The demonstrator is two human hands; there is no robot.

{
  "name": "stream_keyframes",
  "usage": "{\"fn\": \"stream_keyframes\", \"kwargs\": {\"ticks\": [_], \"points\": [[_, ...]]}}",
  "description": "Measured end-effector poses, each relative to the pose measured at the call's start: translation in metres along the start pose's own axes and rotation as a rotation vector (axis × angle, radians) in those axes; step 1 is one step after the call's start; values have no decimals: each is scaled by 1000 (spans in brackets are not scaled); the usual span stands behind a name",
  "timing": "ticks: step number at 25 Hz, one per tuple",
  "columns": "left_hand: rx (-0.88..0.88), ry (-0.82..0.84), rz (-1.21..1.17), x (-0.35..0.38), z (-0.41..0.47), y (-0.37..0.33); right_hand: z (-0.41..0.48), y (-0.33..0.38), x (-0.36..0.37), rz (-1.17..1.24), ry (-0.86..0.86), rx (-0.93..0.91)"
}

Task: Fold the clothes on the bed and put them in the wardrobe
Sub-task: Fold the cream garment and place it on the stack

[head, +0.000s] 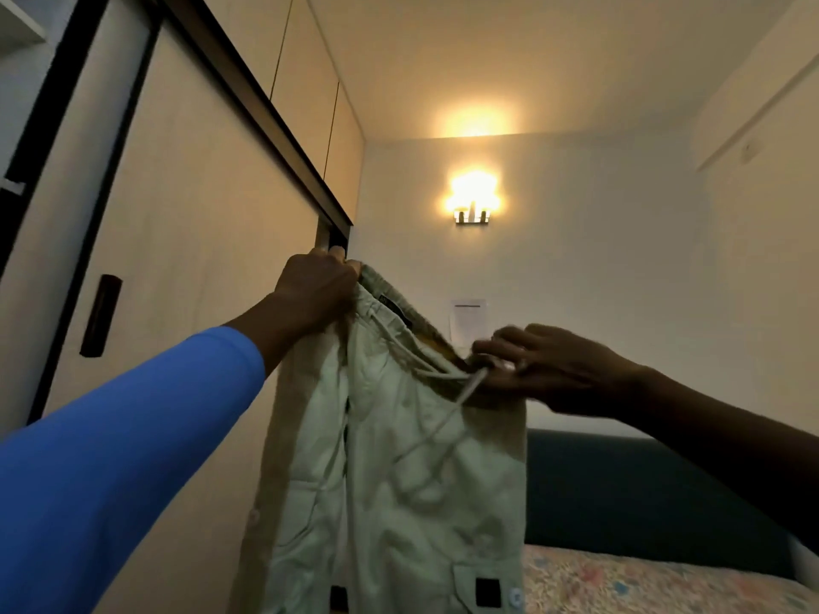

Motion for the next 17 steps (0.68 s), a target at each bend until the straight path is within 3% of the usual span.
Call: {"fn": "stream_keyframes", "kwargs": {"ticks": [3,6,8,11,12,14,17], "points": [[-6,16,-13,-8,-1,0,-12,62,-23,88,-19,-346],[-8,30,-34,-12,-1,2,-13,120,-44,184,-83,-436],[-8,39,-45,-16,-1,0,-3,139,-40,242,-160,-224],[22,25,-25,-21,2,-5,27,147,-32,485,-241,392],[28,17,-15,-23,3,-6,38,148,-30,505,-206,507],[10,-8,-2,-26,7,-11,59,154,-28,509,-122,572],[-26,6,13,-20,14,-17,83,168,-35,547,-162,485]]}}
Point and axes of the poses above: each hand's wrist, its own z-axis towards the middle knuckle, its own x-axis out of the palm, y = z × x, the point moved 1 cm from there along z, towards the middle knuckle, and after that the axes turned 14 degrees about x, right-handed, at the moved point
